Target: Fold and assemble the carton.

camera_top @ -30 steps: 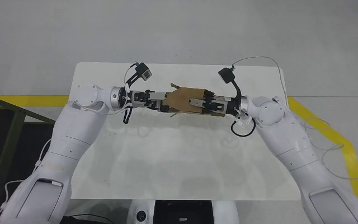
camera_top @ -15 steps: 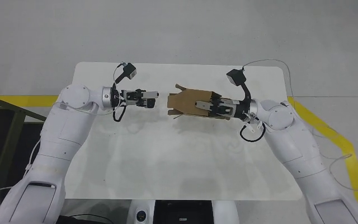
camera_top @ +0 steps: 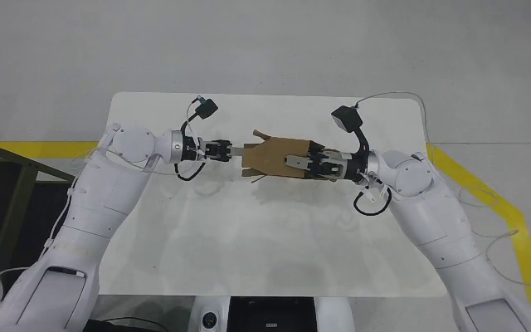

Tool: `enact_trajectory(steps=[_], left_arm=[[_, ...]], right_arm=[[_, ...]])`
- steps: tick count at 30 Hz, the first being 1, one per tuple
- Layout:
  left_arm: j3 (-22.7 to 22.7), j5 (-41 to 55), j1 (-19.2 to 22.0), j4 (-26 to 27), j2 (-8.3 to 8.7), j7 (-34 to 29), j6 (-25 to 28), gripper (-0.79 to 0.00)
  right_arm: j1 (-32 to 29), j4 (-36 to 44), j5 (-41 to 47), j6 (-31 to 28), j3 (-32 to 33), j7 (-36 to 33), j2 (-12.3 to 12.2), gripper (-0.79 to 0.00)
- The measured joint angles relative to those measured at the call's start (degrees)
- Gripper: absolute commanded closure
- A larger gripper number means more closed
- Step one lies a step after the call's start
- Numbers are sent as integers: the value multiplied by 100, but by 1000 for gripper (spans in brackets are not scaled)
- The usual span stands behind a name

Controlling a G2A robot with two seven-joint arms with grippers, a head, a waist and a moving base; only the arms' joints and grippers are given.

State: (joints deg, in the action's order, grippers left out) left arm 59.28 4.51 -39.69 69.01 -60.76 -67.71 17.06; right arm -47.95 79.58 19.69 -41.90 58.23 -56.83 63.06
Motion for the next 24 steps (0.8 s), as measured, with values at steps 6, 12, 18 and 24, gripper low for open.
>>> enact_trajectory(steps=[6,12,18,24], left_arm=[[-119,54,52,51,-40,41,28,-785],[-151,245,61,161,-48,-118,116,-785],[-98,263,49,291,-22,-175,119,-785],[-67,256,18,354,2,-231,121,-785]], right_arm=[[41,-5,57,-39,-54,-49,20,0],[63,-28,88,-75,-94,-59,38,0],[100,-60,87,-90,-116,-70,51,0],[124,-78,52,-82,-117,-49,60,0]])
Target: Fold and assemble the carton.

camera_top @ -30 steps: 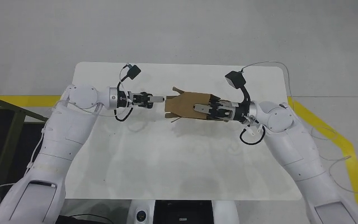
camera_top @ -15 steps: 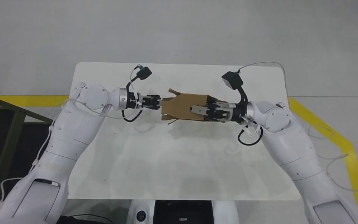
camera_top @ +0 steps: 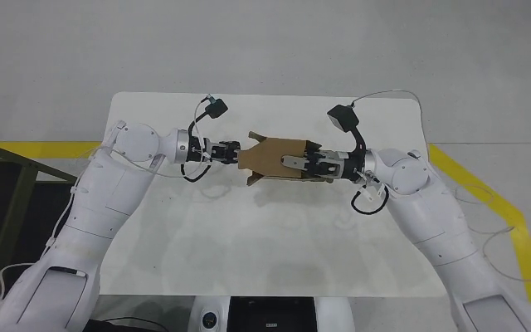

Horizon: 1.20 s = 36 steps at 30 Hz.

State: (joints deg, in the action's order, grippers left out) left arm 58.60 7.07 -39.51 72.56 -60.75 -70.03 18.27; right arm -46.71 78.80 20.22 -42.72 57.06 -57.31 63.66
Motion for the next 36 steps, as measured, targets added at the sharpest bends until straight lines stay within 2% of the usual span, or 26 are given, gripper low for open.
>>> enact_trajectory(steps=[9,36], left_arm=[[-12,111,26,80,4,-61,72,-785],[-12,513,156,-182,-9,-64,177,-785]], right_arm=[[36,-15,-20,21,-86,13,33,0],[40,21,133,3,-233,-245,79,0]])
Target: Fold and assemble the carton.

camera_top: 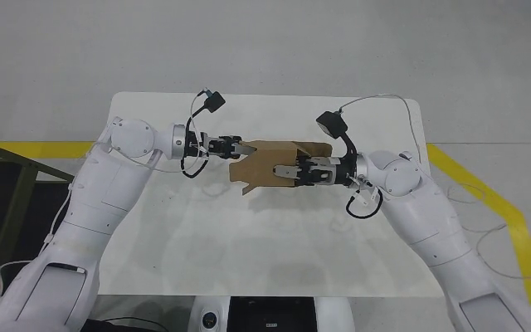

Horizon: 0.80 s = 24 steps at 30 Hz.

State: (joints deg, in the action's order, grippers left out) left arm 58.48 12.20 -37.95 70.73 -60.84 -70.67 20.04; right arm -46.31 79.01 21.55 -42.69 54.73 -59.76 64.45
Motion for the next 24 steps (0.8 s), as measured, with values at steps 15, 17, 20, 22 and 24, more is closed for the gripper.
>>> enact_trajectory(steps=[15,17,20,22,24], left_arm=[[-44,44,25,-27,-5,-5,12,-785],[-16,33,25,-63,4,11,31,-785],[27,-40,0,-95,25,25,45,-785],[46,-151,-38,-109,44,44,37,-785],[49,-311,-93,-102,63,78,25,-785]], right_arm=[[33,-67,-9,-13,4,79,26,0],[34,-101,-4,-30,36,134,26,0],[24,-142,0,-57,110,215,19,0],[15,-156,-6,-71,163,277,13,0],[4,-159,-32,-81,214,345,8,0]])
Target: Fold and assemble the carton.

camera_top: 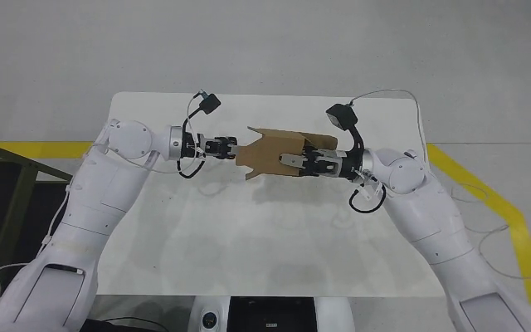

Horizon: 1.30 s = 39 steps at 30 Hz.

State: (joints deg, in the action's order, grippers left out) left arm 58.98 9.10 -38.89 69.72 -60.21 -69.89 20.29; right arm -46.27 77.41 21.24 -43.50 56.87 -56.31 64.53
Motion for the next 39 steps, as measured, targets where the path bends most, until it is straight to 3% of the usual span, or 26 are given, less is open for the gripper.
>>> enact_trajectory(steps=[6,13,39], left_arm=[[-59,-589,-162,241,48,83,-33,-785],[-64,-481,-286,529,70,-12,-90,-785],[-93,27,-110,537,44,-33,-78,-785]], right_arm=[[-45,-19,-119,31,99,223,-6,0],[-89,-11,-313,85,110,472,12,0],[-62,46,-431,132,-129,355,93,0]])
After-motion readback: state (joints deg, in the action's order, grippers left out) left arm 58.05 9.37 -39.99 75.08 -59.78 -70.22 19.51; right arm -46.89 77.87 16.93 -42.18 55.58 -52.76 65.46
